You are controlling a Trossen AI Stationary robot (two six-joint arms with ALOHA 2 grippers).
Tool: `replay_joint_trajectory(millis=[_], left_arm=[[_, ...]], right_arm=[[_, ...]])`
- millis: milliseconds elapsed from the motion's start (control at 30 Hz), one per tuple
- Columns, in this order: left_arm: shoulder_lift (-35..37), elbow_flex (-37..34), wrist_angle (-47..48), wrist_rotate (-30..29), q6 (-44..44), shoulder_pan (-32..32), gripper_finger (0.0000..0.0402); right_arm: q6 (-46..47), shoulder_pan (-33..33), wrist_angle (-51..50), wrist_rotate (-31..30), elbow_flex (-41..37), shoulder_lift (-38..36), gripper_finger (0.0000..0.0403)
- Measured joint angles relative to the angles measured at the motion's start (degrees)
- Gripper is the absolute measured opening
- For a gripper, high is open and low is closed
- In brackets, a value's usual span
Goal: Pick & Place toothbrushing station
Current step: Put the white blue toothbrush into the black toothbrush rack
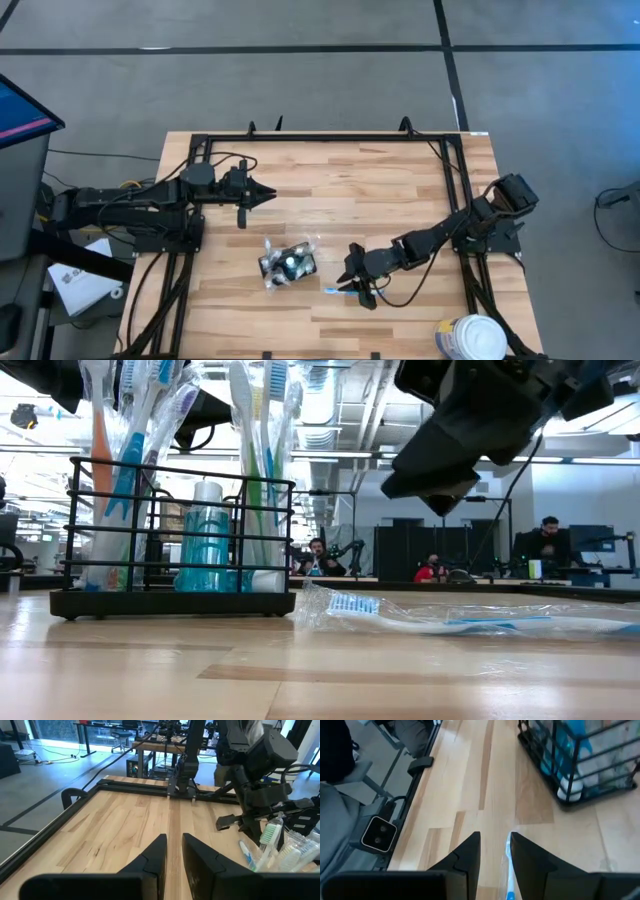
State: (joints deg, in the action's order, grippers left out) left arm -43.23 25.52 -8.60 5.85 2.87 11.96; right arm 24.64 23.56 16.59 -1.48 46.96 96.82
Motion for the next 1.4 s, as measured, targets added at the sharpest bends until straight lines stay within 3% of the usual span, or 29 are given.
replay_joint_trajectory(millis=[400, 767, 967, 1400], left_arm=[[0.0, 0.0, 0.0, 0.0, 0.0, 0.0, 0.0053], [0.0, 0.0, 0.0, 0.0, 0.3, 0.0, 0.0053], [0.0, -0.2, 0.0, 0.0, 0.4, 0.0, 0.0053], [0.0, -0.2, 0.0, 0.0, 0.4, 0.0, 0.0053]], right_arm=[[3.0, 2.9, -1.2, -2.9, 0.0, 0.0, 0.0098], [5.4, 3.6, -1.2, -1.5, 6.4, 9.1, 0.0098], [1.5, 3.2, -14.9, -2.4, 12.3, 10.6, 0.0098], [2.4, 2.3, -20.5, -3.0, 13.7, 11.5, 0.0098]])
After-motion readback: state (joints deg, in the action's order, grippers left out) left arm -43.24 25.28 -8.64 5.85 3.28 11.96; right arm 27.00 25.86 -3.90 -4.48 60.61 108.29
